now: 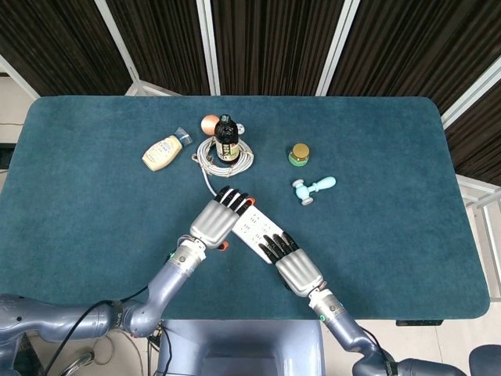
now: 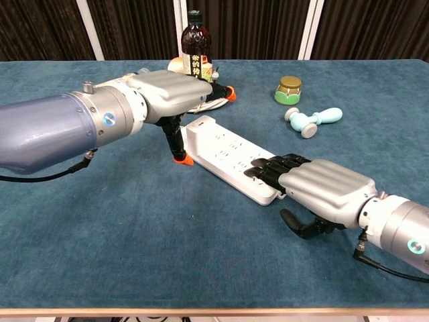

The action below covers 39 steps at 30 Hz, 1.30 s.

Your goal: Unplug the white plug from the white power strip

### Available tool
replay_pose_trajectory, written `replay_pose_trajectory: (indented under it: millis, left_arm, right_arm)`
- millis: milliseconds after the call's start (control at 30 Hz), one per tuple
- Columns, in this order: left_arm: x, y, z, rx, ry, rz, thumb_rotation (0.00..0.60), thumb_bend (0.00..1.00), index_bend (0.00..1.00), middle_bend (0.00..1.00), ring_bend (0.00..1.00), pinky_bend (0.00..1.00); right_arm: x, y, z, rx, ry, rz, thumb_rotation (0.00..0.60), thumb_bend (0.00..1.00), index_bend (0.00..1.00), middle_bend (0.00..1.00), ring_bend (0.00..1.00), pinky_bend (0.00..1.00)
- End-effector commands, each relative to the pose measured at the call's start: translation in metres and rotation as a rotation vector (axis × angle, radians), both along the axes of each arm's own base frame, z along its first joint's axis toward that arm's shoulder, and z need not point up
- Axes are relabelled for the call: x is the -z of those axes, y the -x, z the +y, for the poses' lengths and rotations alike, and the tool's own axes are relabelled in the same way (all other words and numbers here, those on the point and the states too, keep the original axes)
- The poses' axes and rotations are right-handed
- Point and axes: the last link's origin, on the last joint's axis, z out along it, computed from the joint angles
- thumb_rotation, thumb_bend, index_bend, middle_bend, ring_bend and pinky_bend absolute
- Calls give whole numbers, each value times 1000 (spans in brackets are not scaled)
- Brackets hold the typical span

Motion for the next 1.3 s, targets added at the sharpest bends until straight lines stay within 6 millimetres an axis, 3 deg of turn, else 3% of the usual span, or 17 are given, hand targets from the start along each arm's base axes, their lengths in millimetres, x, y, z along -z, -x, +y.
replay_pose_trajectory:
  millis: [33, 600, 967, 1300]
  left_arm:
    - [7, -1, 1, 12, 8, 23, 600, 53, 99, 85, 9, 0]
    - [23, 10, 24, 56, -10, 69, 600, 79, 175, 189, 44, 0]
    - [32, 10, 26, 66, -2, 54, 600, 117, 238, 272, 66, 5]
    - [28, 16, 29, 70, -21, 51, 600, 132, 279, 308, 73, 10]
  right_arm:
    - [-1, 1, 0, 1, 3, 0, 600, 724, 0, 0, 0, 0]
    - [-7, 7, -3, 17, 20, 4, 600, 725, 0, 0, 0, 0]
    - [-11, 8, -4, 21, 33, 5, 600, 724, 0, 0, 0, 0]
    - [-11, 8, -3, 25, 34, 6, 600, 724, 0, 0, 0, 0]
